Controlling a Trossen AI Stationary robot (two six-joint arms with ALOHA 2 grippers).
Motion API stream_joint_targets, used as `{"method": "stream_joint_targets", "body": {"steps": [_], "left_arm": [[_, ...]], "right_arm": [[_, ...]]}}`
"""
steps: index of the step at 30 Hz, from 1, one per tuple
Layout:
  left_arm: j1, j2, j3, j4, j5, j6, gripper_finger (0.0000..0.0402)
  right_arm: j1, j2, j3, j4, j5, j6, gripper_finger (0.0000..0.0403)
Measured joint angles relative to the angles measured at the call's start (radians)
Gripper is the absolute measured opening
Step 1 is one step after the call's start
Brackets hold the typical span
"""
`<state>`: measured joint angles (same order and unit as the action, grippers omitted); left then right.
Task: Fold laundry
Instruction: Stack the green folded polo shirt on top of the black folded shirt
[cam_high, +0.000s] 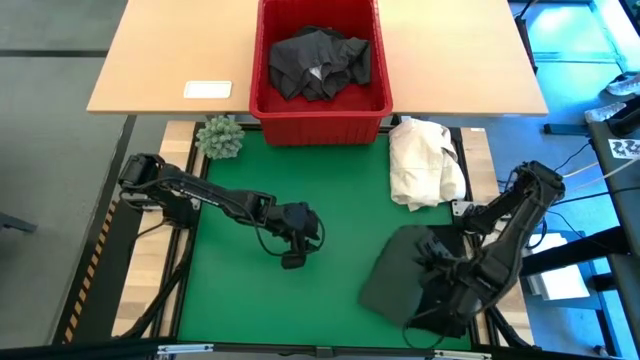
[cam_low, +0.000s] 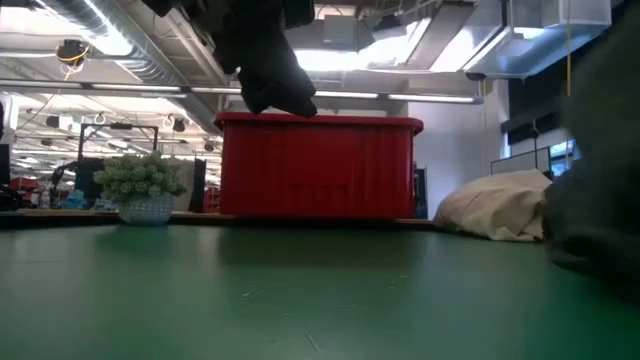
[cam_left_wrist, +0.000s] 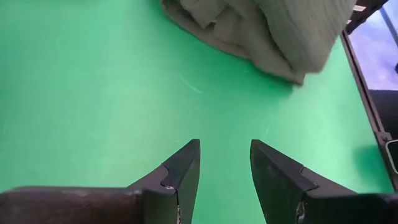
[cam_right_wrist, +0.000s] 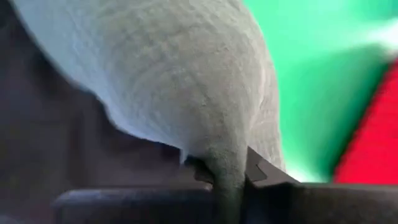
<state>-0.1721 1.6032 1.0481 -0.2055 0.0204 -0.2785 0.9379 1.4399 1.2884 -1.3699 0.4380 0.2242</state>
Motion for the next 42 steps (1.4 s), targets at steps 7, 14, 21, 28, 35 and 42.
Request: {"method": "stream_joint_targets", "body": {"steps": [7, 14, 21, 28, 35, 42], "left_arm": [[-0.018, 0.000, 0.000, 0.001, -0.012, -0.001, 0.0135], [-0.028, 0.000, 0.000, 0.000, -0.030, -0.005, 0.0135], [-0.048, 0.000, 0.000, 0.000, -0.037, -0.029, 0.0135], [-0.072, 0.001, 0.000, -0.004, -0.063, -0.029, 0.0135], [-0.072, 0.001, 0.000, -0.004, -0.063, -0.028, 0.0135], [-0.071, 0.001, 0.000, -0.004, -0.063, -0.025, 0.0135]], "right_arm": [[0.040, 0.000, -0.001, -0.019, -0.195, 0.156, 0.0009], [0.066, 0.000, -0.001, -0.017, -0.162, 0.328, 0.0085], [0.064, 0.008, -0.001, -0.023, -0.265, 0.419, 0.0227], [0.064, 0.012, -0.001, -0.001, -0.317, 0.491, 0.0311], [0.063, 0.012, 0.030, 0.100, -0.316, 0.519, 0.0302], [0.054, 0.036, 0.041, 0.368, -0.094, 0.366, 0.0294]]}}
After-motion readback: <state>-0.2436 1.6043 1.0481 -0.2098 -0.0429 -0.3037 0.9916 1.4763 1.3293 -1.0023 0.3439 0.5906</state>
